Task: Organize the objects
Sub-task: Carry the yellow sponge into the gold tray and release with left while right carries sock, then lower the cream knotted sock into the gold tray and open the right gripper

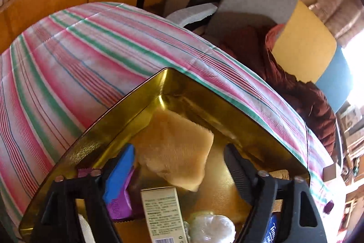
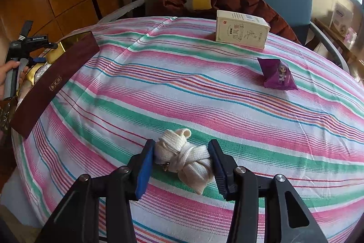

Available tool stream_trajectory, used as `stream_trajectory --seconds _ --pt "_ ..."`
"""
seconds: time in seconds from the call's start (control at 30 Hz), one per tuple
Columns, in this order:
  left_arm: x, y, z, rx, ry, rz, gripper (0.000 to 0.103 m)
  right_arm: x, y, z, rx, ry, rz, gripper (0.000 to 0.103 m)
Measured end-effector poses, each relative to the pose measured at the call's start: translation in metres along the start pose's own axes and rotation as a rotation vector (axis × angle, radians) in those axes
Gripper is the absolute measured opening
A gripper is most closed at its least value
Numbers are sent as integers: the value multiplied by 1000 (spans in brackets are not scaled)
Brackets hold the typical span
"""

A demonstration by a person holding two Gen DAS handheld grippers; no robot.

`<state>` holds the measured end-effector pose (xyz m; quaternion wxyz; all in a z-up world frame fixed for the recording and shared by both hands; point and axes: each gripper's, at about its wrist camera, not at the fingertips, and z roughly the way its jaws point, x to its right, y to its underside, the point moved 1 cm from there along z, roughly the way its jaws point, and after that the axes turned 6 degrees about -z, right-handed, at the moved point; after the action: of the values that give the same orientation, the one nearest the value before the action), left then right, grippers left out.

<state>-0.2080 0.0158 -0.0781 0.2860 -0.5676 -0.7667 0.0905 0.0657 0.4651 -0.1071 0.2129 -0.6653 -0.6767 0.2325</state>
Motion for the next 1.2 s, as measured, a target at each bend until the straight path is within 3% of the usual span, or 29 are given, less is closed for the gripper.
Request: stream_trajectory --seconds 0.2,0.37,0.53,0.83,1.2 --pt "-13 10 -12 22 71 -30 83 -1 0 1 5 12 10 50" --pt "-11 27 -36 63 171 3 83 -12 -8 3 9 7 35 47" --pt "-3 46 -61 105 203 85 83 -44 -26 9 19 -50 12 46" --pt "-3 93 -84 125 224 197 83 -113 -77 11 70 -154 -52 46" --pt "-20 119 -84 110 234 172 83 -203 -162 25 105 -239 -148 46"
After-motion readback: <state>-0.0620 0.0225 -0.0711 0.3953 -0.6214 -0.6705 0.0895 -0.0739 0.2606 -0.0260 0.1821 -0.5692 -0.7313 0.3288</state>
